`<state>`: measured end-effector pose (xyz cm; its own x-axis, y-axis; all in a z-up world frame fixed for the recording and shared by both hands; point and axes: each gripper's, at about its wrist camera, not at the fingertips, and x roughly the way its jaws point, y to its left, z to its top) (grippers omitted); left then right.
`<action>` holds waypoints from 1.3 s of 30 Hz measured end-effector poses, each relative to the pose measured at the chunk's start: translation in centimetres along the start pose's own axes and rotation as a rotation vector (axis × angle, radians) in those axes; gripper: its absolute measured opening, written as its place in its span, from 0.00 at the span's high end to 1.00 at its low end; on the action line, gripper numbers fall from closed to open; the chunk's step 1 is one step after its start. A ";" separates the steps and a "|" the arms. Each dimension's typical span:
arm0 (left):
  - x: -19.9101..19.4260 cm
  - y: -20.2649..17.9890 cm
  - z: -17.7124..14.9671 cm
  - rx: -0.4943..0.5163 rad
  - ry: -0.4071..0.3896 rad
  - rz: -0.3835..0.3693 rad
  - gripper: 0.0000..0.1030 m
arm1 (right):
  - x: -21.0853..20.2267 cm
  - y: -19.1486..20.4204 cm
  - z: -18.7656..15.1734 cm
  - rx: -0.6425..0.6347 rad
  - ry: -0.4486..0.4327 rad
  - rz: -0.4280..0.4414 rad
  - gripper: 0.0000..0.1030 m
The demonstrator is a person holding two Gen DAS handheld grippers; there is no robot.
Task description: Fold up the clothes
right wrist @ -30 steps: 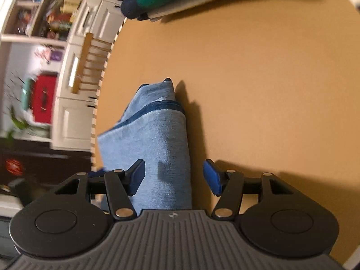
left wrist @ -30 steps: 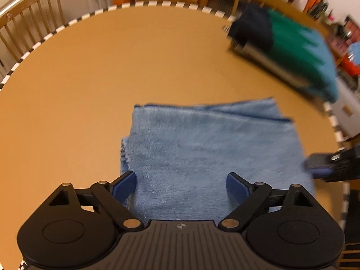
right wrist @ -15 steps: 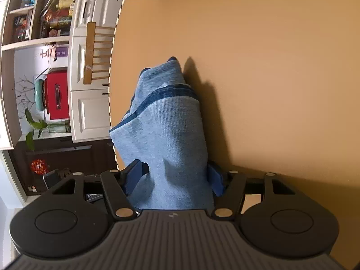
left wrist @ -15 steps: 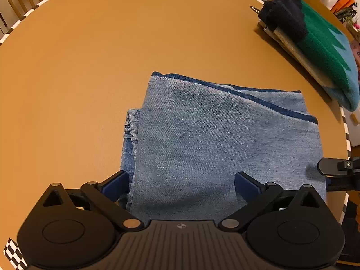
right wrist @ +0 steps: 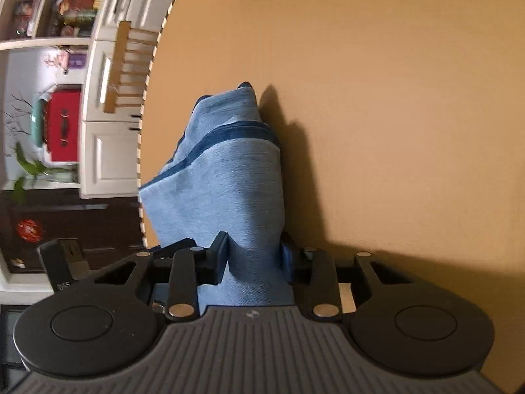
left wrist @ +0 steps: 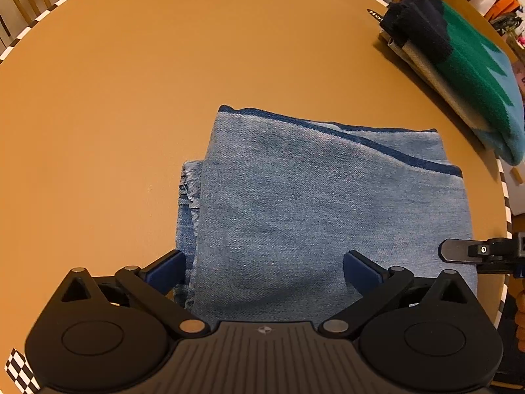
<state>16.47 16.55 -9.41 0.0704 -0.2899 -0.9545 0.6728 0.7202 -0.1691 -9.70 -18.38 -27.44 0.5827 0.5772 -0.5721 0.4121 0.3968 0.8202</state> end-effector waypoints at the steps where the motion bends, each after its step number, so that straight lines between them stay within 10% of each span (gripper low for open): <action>1: 0.0 0.1 -0.1 0.000 -0.002 0.000 0.00 | 0.1 0.7 -0.3 -0.043 -0.011 -0.028 0.72; 6: -0.1 0.8 -0.4 -0.006 -0.002 -0.004 0.00 | 0.5 5.4 -1.5 -0.252 -0.024 -0.186 0.77; 18: -2.1 4.1 -1.4 -0.084 -0.014 -0.071 0.04 | -0.3 4.9 -1.6 -0.237 -0.013 -0.152 0.78; 30: -3.6 16.1 0.5 -0.366 -0.047 -0.546 0.01 | -0.1 4.2 -0.8 -0.175 0.006 -0.246 0.78; 39: 4.3 13.9 3.3 -0.192 0.096 -0.700 0.05 | 0.7 5.1 -0.7 -0.115 0.020 -0.339 0.76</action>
